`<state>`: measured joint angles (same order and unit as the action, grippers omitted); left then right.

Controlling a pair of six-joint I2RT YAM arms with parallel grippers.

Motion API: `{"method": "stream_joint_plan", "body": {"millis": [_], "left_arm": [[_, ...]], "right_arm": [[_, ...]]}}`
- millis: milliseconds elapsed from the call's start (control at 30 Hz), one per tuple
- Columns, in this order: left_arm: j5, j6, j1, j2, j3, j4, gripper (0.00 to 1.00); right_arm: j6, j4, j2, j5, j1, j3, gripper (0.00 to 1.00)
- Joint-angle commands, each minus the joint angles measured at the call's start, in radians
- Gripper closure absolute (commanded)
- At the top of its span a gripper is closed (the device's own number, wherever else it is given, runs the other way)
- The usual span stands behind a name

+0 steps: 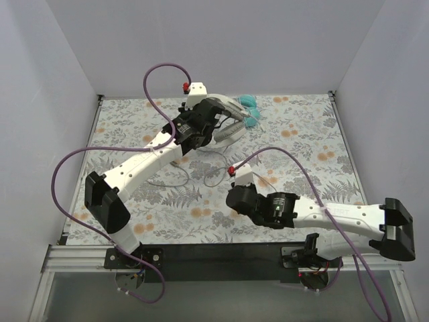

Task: Wrap the headphones
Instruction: Wrap the headphone cable with the right arm

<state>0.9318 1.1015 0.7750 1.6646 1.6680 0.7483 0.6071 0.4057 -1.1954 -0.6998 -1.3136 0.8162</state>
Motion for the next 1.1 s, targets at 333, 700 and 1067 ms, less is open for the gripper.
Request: {"method": "stream_joint_plan", "body": {"millis": [333, 700, 1067], "left_arm": [[0.047, -0.026, 0.127, -0.040, -0.105, -0.130, 1.00], [-0.027, -0.114, 0.178, -0.111, -0.188, -0.216, 1.00], [-0.183, -0.190, 0.218, -0.178, -0.289, -0.349, 1.00]], "right_arm": [[-0.027, 0.559, 0.151, -0.386, 0.010, 0.307, 0.99], [-0.032, 0.706, 0.252, -0.463, 0.114, 0.353, 0.99], [-0.482, 0.366, 0.301, -0.445, 0.123, 0.347, 0.99]]}}
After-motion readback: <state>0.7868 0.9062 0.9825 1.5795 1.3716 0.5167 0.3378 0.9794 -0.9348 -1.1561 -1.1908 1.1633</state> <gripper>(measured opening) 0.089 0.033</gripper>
